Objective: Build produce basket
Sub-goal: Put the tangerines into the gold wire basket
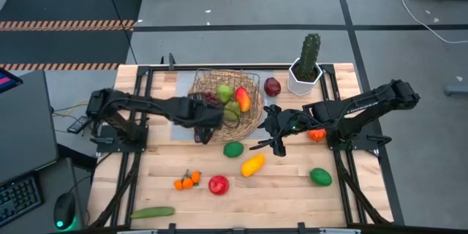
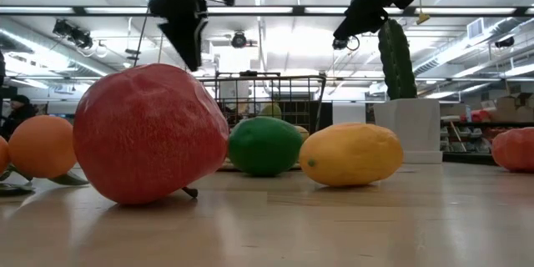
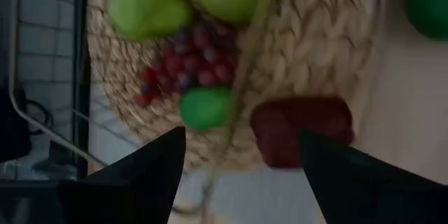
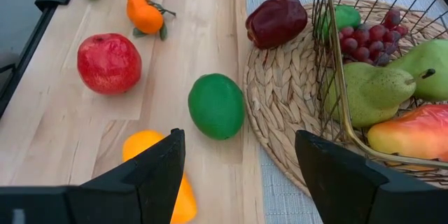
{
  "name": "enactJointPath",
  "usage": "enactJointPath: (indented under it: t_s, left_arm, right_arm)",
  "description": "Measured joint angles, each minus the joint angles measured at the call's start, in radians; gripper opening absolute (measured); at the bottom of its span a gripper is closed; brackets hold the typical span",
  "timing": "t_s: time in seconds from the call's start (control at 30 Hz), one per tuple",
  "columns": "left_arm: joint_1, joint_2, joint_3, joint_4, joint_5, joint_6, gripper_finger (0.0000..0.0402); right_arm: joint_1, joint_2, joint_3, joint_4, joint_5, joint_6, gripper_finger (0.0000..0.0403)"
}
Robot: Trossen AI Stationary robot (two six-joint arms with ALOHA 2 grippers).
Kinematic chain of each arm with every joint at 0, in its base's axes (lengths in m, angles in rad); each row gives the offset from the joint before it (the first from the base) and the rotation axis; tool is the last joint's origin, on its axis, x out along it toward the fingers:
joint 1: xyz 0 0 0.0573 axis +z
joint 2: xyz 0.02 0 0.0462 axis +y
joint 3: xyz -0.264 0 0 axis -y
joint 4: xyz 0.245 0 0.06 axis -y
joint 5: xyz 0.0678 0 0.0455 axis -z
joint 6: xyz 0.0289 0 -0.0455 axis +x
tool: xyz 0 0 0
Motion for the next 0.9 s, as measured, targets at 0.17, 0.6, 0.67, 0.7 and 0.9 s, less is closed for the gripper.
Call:
enactJointPath:
  t_s: [0.17,0.6,0.67,0.7,0.9]
  left_arm:
    - [-0.081,0.000,0.000,-0.031,-0.001,-0.118,0.0284]
    - [-0.262,0.000,0.000,-0.094,-0.016,-0.356,0.0271]
    - [-0.295,0.000,0.000,-0.093,-0.015,-0.396,0.0270]
    - [-0.310,0.000,0.000,-0.091,-0.009,-0.415,0.0270]
    - [-0.416,0.003,0.000,-0.034,0.028,-0.557,0.0270]
  right_arm:
    - [0.000,0.000,0.000,0.000,0.000,0.000,0.0275]
    - [0.000,0.000,0.000,0.000,0.000,0.015,0.0275]
    - [0.000,0.000,0.000,0.000,0.000,0.015,0.0274]
    - [0.000,0.000,0.000,0.000,0.000,0.015,0.0275]
    - [0.000,0.000,0.000,0.000,0.000,0.015,0.0274]
